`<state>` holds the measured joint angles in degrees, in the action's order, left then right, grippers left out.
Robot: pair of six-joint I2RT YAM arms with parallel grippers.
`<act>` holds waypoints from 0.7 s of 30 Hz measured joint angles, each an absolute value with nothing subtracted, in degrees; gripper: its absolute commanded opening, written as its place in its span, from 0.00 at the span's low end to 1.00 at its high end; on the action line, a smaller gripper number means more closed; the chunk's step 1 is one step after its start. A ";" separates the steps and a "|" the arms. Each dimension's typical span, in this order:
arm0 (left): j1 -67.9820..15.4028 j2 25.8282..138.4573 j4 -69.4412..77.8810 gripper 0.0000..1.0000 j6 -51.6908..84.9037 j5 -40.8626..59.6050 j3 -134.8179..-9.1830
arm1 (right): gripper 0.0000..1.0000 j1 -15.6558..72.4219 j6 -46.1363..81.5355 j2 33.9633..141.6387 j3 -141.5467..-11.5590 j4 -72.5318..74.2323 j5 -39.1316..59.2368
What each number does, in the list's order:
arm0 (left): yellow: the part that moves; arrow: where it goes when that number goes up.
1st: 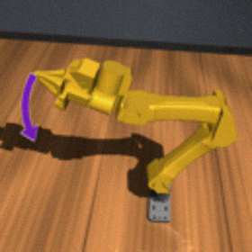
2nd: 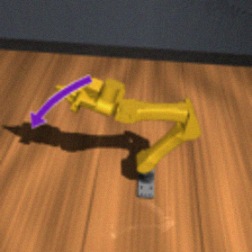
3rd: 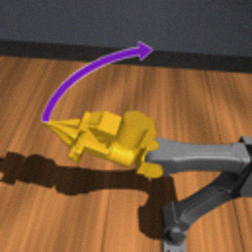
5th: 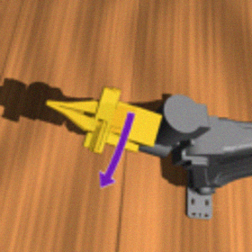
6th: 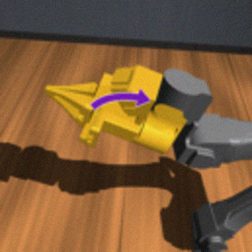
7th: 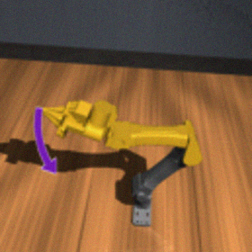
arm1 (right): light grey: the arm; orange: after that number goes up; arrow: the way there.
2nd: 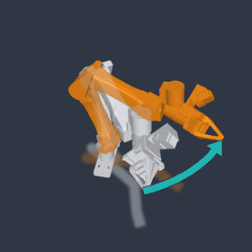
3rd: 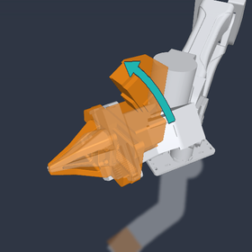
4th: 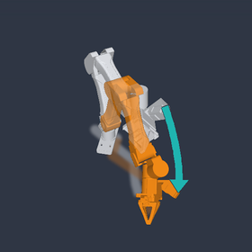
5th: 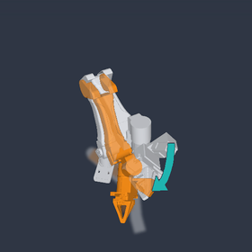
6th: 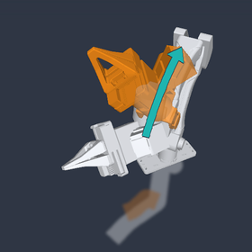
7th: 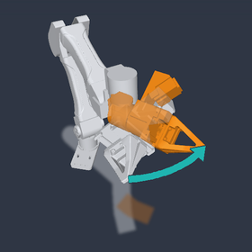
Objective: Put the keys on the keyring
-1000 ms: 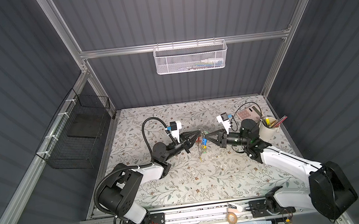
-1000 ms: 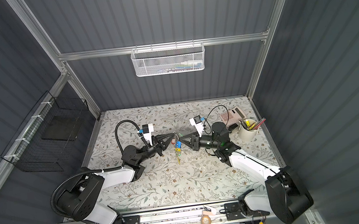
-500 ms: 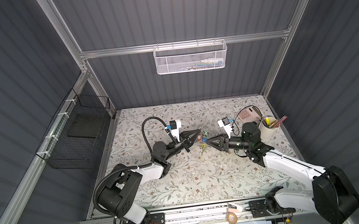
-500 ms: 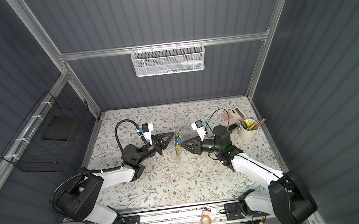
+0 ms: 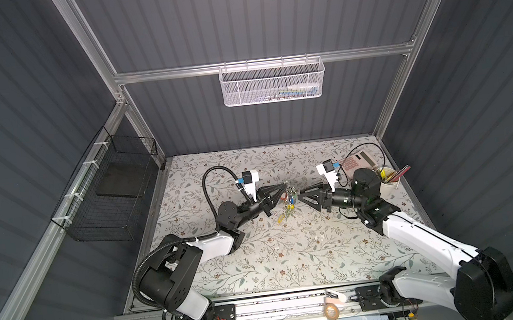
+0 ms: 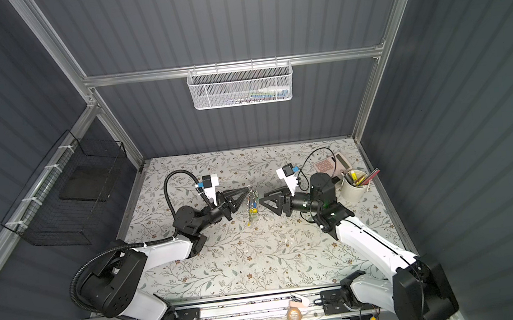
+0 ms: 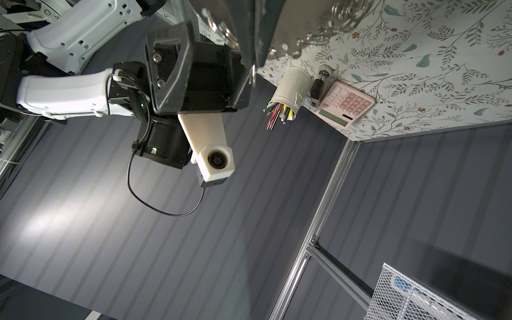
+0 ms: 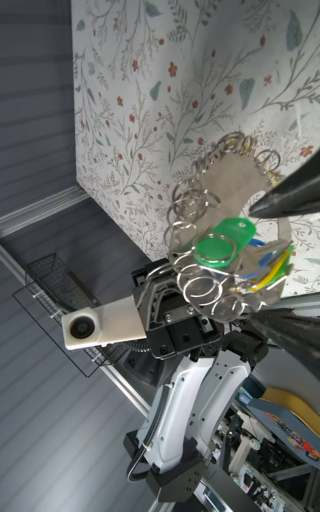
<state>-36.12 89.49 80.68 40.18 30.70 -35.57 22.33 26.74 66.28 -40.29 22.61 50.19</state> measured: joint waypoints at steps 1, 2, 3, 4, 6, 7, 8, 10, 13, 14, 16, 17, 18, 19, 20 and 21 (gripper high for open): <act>-36.12 89.49 80.66 0.00 40.21 30.70 -35.57 | 0.58 22.33 26.50 66.57 -40.84 22.63 50.37; -36.12 89.49 80.66 0.00 40.21 30.70 -35.57 | 0.58 22.33 26.33 66.83 -41.25 22.63 50.61; -36.12 89.49 80.66 0.00 40.23 30.70 -35.57 | 0.56 22.33 26.17 67.20 -41.71 22.63 50.89; -36.12 89.49 80.68 0.00 40.27 30.72 -35.57 | 0.54 22.33 25.93 67.75 -42.28 22.65 51.20; -36.12 89.49 80.68 0.00 40.34 30.72 -35.57 | 0.50 22.33 25.65 68.86 -43.16 22.68 51.75; -36.12 89.47 80.66 0.00 40.34 30.74 -35.57 | 0.49 22.33 25.54 69.49 -43.46 22.72 52.07; -36.12 89.47 80.66 0.00 40.34 30.74 -35.57 | 0.49 22.33 25.65 69.93 -43.64 22.72 52.36; -36.12 89.47 80.68 0.00 40.34 30.76 -35.57 | 0.47 22.33 25.54 71.02 -43.97 22.85 52.75; -36.12 89.47 80.66 0.00 40.34 30.96 -35.57 | 0.40 22.33 25.82 72.42 -44.21 23.57 53.25; -36.12 89.47 80.66 0.00 40.34 31.03 -35.57 | 0.37 22.33 26.09 72.77 -44.27 23.81 53.45; -36.12 89.47 80.68 0.00 40.36 31.14 -35.59 | 0.32 22.33 26.39 73.54 -44.45 24.32 53.74; -36.12 89.47 80.68 0.00 40.36 31.16 -35.59 | 0.30 22.33 26.61 73.76 -44.58 24.43 53.78; -36.12 89.47 80.68 0.00 40.38 31.16 -35.59 | 0.27 22.33 26.65 74.00 -44.80 24.49 53.82; -36.12 89.47 80.71 0.00 40.38 31.14 -35.59 | 0.24 22.33 26.70 74.13 -44.91 24.80 53.87; -36.12 89.47 80.71 0.00 40.38 31.14 -35.59 | 0.22 22.33 26.72 74.24 -45.01 25.04 53.89; -36.12 89.47 80.71 0.00 40.38 31.14 -35.62 | 0.20 22.33 26.79 74.30 -45.06 25.30 53.93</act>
